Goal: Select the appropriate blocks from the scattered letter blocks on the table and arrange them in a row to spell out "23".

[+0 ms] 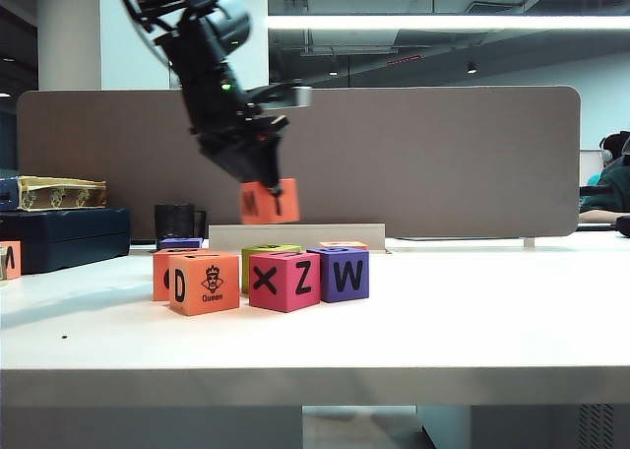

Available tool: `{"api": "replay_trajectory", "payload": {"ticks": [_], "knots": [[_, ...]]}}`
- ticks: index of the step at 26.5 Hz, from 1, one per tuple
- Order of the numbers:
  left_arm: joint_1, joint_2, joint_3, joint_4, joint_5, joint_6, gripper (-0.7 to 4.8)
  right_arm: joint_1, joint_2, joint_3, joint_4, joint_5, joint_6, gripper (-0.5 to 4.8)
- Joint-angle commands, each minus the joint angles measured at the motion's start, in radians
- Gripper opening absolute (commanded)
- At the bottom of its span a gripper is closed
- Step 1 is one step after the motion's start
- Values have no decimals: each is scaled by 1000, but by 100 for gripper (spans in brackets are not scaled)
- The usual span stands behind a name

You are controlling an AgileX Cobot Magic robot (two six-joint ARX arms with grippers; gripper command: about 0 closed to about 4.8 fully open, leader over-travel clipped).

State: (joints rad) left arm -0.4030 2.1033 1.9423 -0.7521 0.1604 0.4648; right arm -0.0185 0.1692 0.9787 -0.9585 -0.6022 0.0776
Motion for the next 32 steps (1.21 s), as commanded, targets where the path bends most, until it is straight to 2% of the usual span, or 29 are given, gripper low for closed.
{"api": "replay_trajectory", "payload": {"ticks": [1, 14, 18, 22, 32], "knots": [[-60, -6, 3, -25, -1, 116, 174, 0, 4, 2, 12, 1, -4, -1], [-262, -4, 2, -25, 2, 115, 174, 0, 4, 2, 10, 1, -8, -1], [-309, 3, 2, -26, 44, 128, 174, 0, 4, 0, 10, 1, -8, -1], [-340, 29, 2, -24, 61, 175, 174, 0, 3, -3, 5, 0, -8, -1], [-335, 116, 2, -14, 64, 188, 174, 0, 3, -4, -34, 1, -11, -1]]}}
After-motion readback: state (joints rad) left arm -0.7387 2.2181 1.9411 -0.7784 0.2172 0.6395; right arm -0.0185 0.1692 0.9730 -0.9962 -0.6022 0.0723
